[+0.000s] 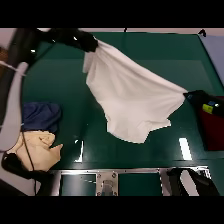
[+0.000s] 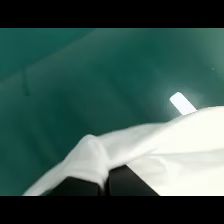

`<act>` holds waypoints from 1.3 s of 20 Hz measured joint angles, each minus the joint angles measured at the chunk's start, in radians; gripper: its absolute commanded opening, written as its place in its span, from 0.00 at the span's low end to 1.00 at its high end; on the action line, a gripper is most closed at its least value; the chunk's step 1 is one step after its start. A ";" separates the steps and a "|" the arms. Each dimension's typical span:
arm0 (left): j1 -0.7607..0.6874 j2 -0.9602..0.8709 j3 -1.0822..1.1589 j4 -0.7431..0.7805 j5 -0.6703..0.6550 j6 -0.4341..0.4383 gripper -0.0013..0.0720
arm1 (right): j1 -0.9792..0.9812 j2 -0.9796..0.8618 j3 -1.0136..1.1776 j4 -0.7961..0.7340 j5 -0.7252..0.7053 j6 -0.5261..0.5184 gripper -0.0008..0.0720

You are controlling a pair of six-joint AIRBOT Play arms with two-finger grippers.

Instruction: Fold the shirts.

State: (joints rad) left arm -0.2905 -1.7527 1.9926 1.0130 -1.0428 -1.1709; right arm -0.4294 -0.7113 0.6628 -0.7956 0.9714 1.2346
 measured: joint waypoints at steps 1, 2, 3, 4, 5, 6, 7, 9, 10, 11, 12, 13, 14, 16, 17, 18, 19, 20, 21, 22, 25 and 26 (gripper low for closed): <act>0.000 -0.043 0.000 -0.042 0.007 0.000 0.55 | 0.000 -0.051 -0.020 0.002 -0.023 -0.014 0.03; 0.000 -0.080 0.001 -0.084 0.017 0.000 0.92 | 0.000 -0.096 -0.034 0.001 -0.042 -0.027 0.03; 0.000 -0.105 0.001 -0.111 0.018 -0.002 0.94 | 0.000 -0.139 -0.044 0.000 -0.057 -0.042 0.03; 0.002 -0.123 0.003 -0.134 0.016 -0.013 0.92 | 0.000 -0.176 -0.050 0.001 -0.068 -0.055 0.03; 0.008 -0.136 0.012 -0.152 -0.002 -0.022 0.88 | 0.000 -0.204 -0.054 0.000 -0.076 -0.064 0.03; 0.018 -0.145 0.027 -0.168 -0.033 -0.039 0.42 | -0.001 -0.223 -0.056 0.000 -0.083 -0.071 0.03; 0.031 -0.151 0.045 -0.178 -0.080 -0.057 0.07 | -0.003 -0.238 -0.057 0.000 -0.087 -0.077 0.03; 0.065 -0.154 0.071 -0.196 -0.204 -0.092 0.05 | -0.012 -0.257 -0.055 -0.001 -0.094 -0.086 0.03; 0.082 -0.149 0.079 -0.206 -0.264 -0.120 0.05 | -0.015 -0.263 -0.054 -0.002 -0.095 -0.087 0.03; 0.099 -0.142 0.082 -0.211 -0.329 -0.143 0.05 | -0.019 -0.267 -0.053 -0.003 -0.096 -0.090 0.03; 0.109 -0.130 0.077 -0.212 -0.383 -0.166 0.05 | -0.021 -0.270 -0.052 -0.004 -0.096 -0.090 0.03; 0.114 -0.108 0.056 -0.218 -0.436 -0.185 0.05 | -0.022 -0.272 -0.052 -0.004 -0.096 -0.092 0.03; 0.113 -0.076 0.018 -0.217 -0.482 -0.201 0.05 | -0.023 -0.274 -0.051 -0.005 -0.093 -0.093 0.03; 0.086 0.009 -0.107 -0.175 -0.517 -0.224 0.05 | -0.025 -0.276 -0.052 -0.005 -0.089 -0.093 0.03; 0.061 0.059 -0.192 -0.148 -0.516 -0.235 0.05 | -0.025 -0.276 -0.052 -0.006 -0.086 -0.093 0.03; 0.029 0.120 -0.298 -0.124 -0.494 -0.245 0.05 | -0.026 -0.277 -0.052 -0.006 -0.086 -0.094 0.03; -0.006 0.175 -0.403 -0.111 -0.445 -0.258 0.05 | -0.026 -0.278 -0.053 -0.006 -0.085 -0.094 0.03; -0.051 0.232 -0.521 -0.102 -0.373 -0.274 0.05 | -0.026 -0.278 -0.053 -0.006 -0.085 -0.094 0.03; -0.099 0.278 -0.625 -0.105 -0.298 -0.288 0.06 | -0.026 -0.278 -0.053 -0.006 -0.086 -0.094 0.03; -0.155 0.318 -0.727 -0.121 -0.203 -0.302 0.06 | -0.026 -0.278 -0.053 -0.006 -0.087 -0.094 0.03; -0.329 0.367 -0.940 -0.177 0.059 -0.332 0.77 | -0.026 -0.278 -0.053 -0.006 -0.098 -0.095 0.03; -0.388 0.369 -0.988 -0.198 0.145 -0.352 0.77 | -0.026 -0.278 -0.053 -0.006 -0.101 -0.095 0.03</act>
State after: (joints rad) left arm -0.6785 -1.3842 1.0046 0.8154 -0.8978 -1.5227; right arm -0.4557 -0.9894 0.6094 -0.8017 0.8703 1.1400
